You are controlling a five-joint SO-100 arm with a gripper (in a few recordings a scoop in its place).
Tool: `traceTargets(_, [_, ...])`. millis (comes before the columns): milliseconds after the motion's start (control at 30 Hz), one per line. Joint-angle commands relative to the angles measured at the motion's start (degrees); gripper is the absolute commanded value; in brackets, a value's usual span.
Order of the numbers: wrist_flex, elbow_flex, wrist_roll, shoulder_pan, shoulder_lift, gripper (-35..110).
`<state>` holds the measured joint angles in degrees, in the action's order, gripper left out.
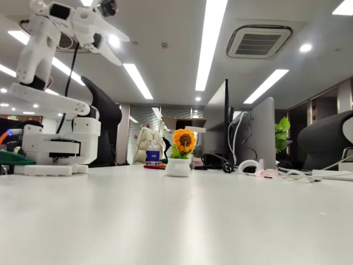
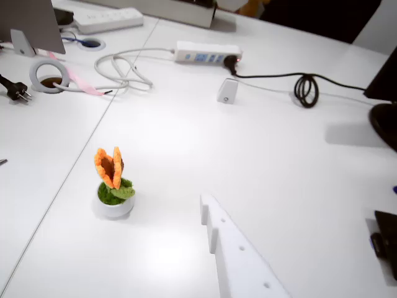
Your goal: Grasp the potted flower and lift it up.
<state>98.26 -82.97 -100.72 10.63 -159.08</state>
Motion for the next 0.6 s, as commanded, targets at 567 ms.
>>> traceTargets(567, [-2.72, 9.58, -2.2, 5.54, 30.23, 57])
